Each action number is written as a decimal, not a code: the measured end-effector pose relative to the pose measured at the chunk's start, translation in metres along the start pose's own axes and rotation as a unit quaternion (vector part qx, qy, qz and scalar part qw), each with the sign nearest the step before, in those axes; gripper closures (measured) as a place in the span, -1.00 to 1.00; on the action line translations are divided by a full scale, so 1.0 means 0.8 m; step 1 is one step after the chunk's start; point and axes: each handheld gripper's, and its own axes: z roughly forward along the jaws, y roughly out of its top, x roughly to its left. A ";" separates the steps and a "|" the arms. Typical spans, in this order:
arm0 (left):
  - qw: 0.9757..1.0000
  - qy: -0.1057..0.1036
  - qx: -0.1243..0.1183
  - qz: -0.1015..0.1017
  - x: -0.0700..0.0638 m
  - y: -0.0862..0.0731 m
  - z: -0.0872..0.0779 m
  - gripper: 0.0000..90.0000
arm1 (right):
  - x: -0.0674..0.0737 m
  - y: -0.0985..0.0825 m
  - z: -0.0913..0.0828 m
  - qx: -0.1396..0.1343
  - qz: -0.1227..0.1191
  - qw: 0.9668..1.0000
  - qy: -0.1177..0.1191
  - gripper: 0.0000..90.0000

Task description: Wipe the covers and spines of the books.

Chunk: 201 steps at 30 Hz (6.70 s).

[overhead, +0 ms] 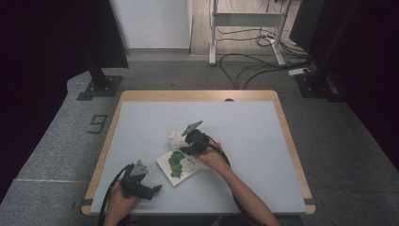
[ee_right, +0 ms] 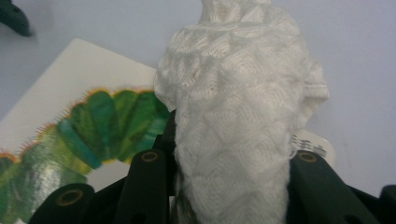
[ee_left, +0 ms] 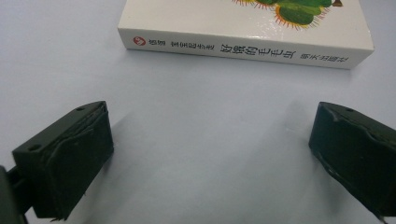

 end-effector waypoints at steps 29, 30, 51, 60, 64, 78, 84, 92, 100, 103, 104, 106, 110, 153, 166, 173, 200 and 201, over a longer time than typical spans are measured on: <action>1.000 0.000 -0.001 -0.001 0.000 0.000 0.000 -1.00 | 0.083 0.040 0.031 0.003 -0.072 0.996 0.053 0.40; 1.000 0.000 -0.001 -0.001 0.000 0.000 0.000 -1.00 | 0.084 0.040 0.031 0.003 -0.073 0.996 0.053 0.40; 1.000 0.000 0.000 0.000 0.000 0.000 0.000 -1.00 | 0.079 0.056 -0.014 -0.018 -0.085 0.996 0.034 0.39; 1.000 0.001 0.000 0.000 0.000 0.000 0.000 -1.00 | 0.076 0.058 -0.034 -0.019 -0.084 0.996 0.029 0.38; 1.000 0.001 0.000 -0.001 0.000 0.000 0.000 -1.00 | 0.071 0.051 -0.040 -0.021 -0.080 0.996 0.026 0.38; 1.000 0.000 0.000 0.000 0.000 0.000 0.000 -1.00 | 0.036 0.011 -0.076 -0.034 -0.040 0.999 0.006 0.38; 1.000 0.000 0.000 0.000 0.000 0.000 0.000 -1.00 | 0.025 -0.004 -0.091 -0.038 -0.030 0.999 -0.004 0.38; 1.000 0.000 -0.001 -0.001 0.000 0.000 0.000 -1.00 | 0.012 -0.026 -0.104 -0.036 -0.020 0.999 -0.016 0.38; 1.000 0.001 0.000 -0.001 0.000 0.000 0.000 -1.00 | -0.003 -0.049 -0.121 -0.035 0.001 0.999 -0.032 0.36; 1.000 0.001 0.000 -0.001 0.000 0.000 0.000 -1.00 | -0.008 -0.057 -0.127 -0.036 0.009 0.999 -0.036 0.36; 1.000 0.000 0.000 -0.001 0.000 0.000 0.000 -1.00 | -0.010 -0.060 -0.129 -0.036 0.011 0.999 -0.040 0.36; 1.000 0.000 0.000 -0.001 0.000 0.000 0.000 -1.00 | -0.015 -0.067 -0.135 -0.036 0.014 0.998 -0.043 0.36; 1.000 0.000 0.000 -0.001 0.000 0.000 0.000 -1.00 | -0.021 -0.077 -0.143 -0.038 0.022 0.998 -0.050 0.36; 1.000 0.000 0.000 -0.001 0.000 0.000 0.000 -1.00 | -0.080 -0.204 -0.235 -0.037 0.116 0.983 -0.139 0.31; 1.000 0.000 0.000 -0.001 0.000 0.000 0.000 -1.00 | -0.085 -0.235 -0.224 -0.016 0.130 0.980 -0.150 0.27; 1.000 0.000 0.000 -0.001 0.000 0.000 0.000 -1.00 | -0.085 -0.248 -0.210 0.000 0.130 0.980 -0.148 0.16; 1.000 0.001 0.000 -0.002 0.000 0.000 0.000 -1.00 | -0.082 -0.220 -0.240 -0.026 0.116 0.974 -0.191 -1.00; 1.000 0.001 0.000 -0.002 0.000 0.000 0.000 -1.00 | -0.081 -0.219 -0.239 -0.023 0.115 0.975 -0.188 -0.99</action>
